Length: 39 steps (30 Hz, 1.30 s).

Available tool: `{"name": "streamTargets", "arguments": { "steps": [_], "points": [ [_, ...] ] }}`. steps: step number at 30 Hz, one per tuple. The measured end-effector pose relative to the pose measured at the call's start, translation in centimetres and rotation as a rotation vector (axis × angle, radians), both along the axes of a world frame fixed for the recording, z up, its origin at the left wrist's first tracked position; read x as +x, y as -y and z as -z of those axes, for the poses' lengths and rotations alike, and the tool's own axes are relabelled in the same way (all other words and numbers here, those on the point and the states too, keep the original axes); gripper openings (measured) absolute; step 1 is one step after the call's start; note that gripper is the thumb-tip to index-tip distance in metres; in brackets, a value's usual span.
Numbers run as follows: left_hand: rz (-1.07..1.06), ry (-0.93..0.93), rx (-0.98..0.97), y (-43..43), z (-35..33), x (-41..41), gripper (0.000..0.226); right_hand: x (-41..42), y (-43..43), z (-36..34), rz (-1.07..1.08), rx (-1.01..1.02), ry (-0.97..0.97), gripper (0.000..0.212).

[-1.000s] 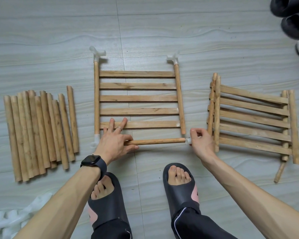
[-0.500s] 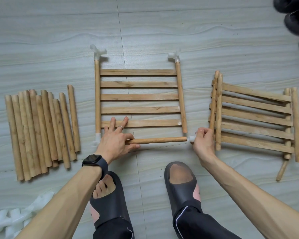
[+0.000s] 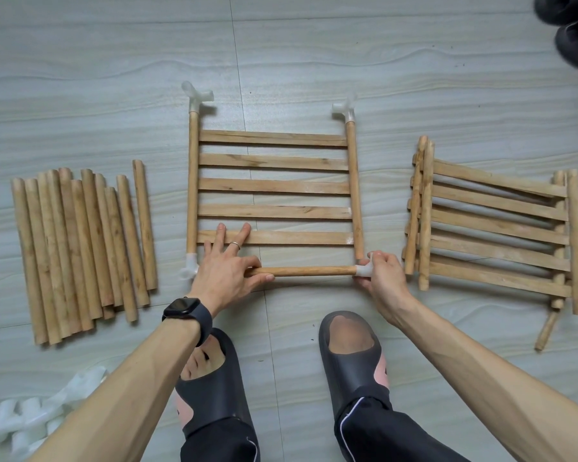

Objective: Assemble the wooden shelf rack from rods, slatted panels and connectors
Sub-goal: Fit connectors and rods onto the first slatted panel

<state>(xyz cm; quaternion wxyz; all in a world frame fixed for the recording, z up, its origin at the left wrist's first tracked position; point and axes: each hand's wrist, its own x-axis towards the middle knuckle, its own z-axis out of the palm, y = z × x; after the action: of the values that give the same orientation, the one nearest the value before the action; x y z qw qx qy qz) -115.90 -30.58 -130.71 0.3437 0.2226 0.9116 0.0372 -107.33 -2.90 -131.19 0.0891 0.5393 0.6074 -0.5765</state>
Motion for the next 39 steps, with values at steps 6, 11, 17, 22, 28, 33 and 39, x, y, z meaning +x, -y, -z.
{"name": "streamTargets", "arguments": {
  "steps": [6,11,17,22,28,33,39],
  "points": [
    [-0.026,0.023,0.053,0.2,0.0,0.1,0.058,0.1,-0.3,-0.9,-0.153,-0.086,0.014,0.028],
    [-0.057,0.054,0.081,0.4,0.0,0.3,0.054,1.3,0.5,-1.0,-0.261,-0.087,-0.004,0.038],
    [-0.139,0.08,0.106,-0.5,-0.1,0.2,0.048,1.2,0.8,-2.0,0.103,-0.353,-0.07,0.031],
    [-0.171,0.049,0.06,-2.4,-0.5,-0.6,0.033,0.6,-0.5,-2.8,0.317,-0.636,-0.059,0.029],
    [-0.007,-0.172,-0.041,-1.7,0.1,-1.9,0.045,1.0,-1.7,-2.8,0.334,-0.877,-0.071,0.04],
    [0.03,-0.31,-0.001,-2.2,0.6,-2.6,0.026,1.6,-1.5,-2.5,0.392,-0.894,-0.144,0.041],
    [-0.032,-0.347,0.105,-2.6,0.1,-3.0,0.026,0.8,-2.7,-3.4,0.357,-0.97,-0.246,0.033]
  ]
}}
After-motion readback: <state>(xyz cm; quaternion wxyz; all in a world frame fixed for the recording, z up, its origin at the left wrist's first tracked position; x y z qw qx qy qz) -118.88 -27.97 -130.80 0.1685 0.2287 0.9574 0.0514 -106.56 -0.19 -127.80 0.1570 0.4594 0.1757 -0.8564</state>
